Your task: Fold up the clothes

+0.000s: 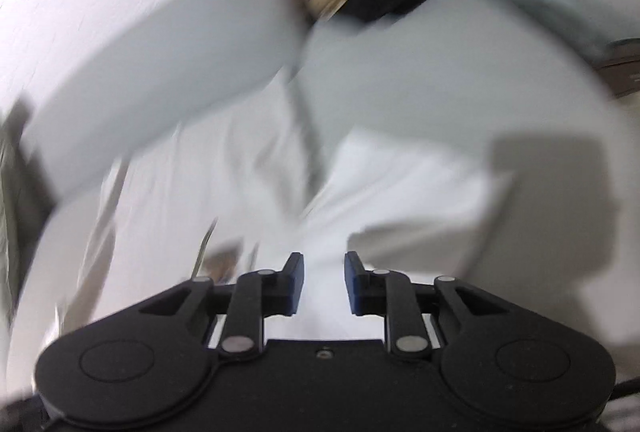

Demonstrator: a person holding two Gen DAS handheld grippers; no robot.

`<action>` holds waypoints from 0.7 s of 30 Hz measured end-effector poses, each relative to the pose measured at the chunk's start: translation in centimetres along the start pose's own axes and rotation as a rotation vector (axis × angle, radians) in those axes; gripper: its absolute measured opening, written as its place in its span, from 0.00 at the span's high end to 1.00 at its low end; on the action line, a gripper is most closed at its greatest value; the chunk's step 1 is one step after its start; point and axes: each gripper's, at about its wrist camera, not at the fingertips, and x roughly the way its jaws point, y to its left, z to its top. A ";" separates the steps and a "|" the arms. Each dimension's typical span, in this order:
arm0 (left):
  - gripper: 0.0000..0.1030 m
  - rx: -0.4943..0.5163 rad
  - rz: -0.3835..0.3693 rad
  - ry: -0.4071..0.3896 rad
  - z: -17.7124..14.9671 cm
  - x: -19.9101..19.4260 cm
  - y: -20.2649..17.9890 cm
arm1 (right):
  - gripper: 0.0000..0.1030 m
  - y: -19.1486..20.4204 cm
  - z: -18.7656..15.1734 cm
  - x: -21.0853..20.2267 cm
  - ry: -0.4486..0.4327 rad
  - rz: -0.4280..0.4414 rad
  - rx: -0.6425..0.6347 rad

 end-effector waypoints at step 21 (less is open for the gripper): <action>0.52 -0.230 0.002 -0.142 0.6 -8.8 11.2 | 0.54 3.3 -3.5 -0.4 0.241 0.365 0.023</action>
